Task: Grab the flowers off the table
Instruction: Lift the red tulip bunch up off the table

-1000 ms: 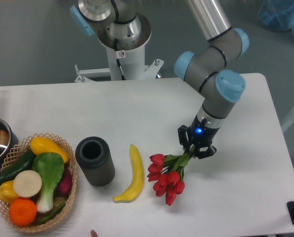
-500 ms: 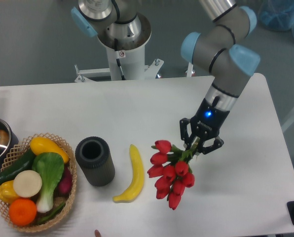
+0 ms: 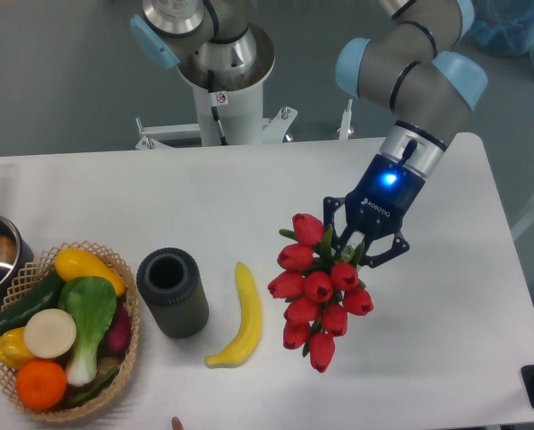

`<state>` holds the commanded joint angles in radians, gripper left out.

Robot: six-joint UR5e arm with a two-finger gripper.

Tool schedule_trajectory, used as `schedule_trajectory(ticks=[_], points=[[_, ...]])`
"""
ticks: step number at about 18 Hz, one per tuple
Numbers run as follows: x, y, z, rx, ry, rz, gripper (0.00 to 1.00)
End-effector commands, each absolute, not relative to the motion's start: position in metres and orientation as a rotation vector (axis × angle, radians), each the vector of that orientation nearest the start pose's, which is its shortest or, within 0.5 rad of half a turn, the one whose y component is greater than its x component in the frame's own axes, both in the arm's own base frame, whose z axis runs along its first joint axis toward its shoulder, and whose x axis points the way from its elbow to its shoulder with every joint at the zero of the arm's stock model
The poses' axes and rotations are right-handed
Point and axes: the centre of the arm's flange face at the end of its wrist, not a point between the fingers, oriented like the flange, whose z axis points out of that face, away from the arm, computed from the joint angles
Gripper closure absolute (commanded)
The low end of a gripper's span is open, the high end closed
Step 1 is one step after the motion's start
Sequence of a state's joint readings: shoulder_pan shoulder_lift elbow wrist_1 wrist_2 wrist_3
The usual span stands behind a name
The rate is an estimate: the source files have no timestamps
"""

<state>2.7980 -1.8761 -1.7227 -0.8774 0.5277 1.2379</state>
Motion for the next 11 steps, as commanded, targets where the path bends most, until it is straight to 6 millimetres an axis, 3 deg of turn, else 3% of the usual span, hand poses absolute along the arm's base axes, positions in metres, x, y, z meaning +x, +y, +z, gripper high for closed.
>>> schedule_trajectory(ticks=[11], points=[[-0.4807, 0.4034, 0.3708, -2.039, 0.150, -0.181, 0.75]])
